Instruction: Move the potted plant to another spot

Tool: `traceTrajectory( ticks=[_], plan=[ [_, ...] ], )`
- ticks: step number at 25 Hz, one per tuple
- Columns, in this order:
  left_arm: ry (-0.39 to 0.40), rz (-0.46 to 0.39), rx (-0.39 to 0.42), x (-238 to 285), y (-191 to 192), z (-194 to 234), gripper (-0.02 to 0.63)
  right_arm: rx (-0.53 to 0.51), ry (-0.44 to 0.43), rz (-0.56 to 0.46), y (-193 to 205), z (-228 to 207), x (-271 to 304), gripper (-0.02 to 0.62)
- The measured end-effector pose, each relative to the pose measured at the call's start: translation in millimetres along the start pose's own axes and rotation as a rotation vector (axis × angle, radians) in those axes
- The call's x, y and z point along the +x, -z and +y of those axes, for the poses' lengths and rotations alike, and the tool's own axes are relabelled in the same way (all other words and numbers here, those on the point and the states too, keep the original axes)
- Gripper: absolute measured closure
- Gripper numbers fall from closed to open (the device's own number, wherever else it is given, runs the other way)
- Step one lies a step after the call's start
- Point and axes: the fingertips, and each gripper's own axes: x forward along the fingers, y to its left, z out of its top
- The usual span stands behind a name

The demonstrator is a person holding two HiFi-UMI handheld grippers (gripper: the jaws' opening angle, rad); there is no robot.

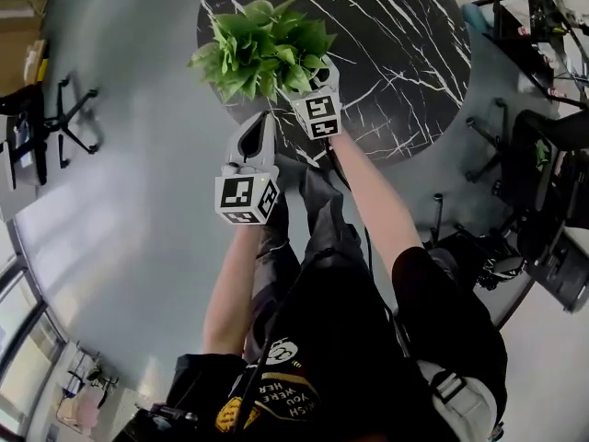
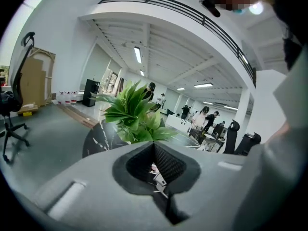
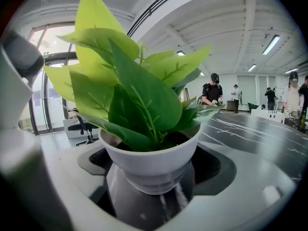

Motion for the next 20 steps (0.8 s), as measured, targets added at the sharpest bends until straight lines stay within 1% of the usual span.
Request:
traceTrajectory(
  ticks=[5,8,10,13,15,20],
  plan=[
    [-0.072,-0.025,-0.026,-39.9,-16.2,63.1,0.603,-0.018,-0.052,-0.010,-12.8,88.1,51.4,0.086],
    [-0.102,-0.033,-0.055,-59.6,-21.8,93.2,0.603,-0.029,-0.057,-0.009,-18.3,125.2,71.8,0.087],
    [-0.113,-0.039,-0.057,-68.5,-25.3,107.4,0.603,-0.035,-0.063,-0.005,-20.1,142.2,81.4,0.086],
    [-0.115,-0.037,-0.059,-73.8,-27.9,120.4,0.603,-0.041,-0.065,0.009,-21.4,152.0,88.5,0.087],
    [-0.100,-0.031,-0.058,-71.8,-28.5,121.8,0.603,-0.036,-0.054,0.013,-21.0,148.5,87.9,0.087],
    [-0.045,-0.006,-0.049,-50.0,-30.2,109.6,0.603,-0.013,0.013,0.017,-23.6,109.1,84.5,0.087]
  ],
)
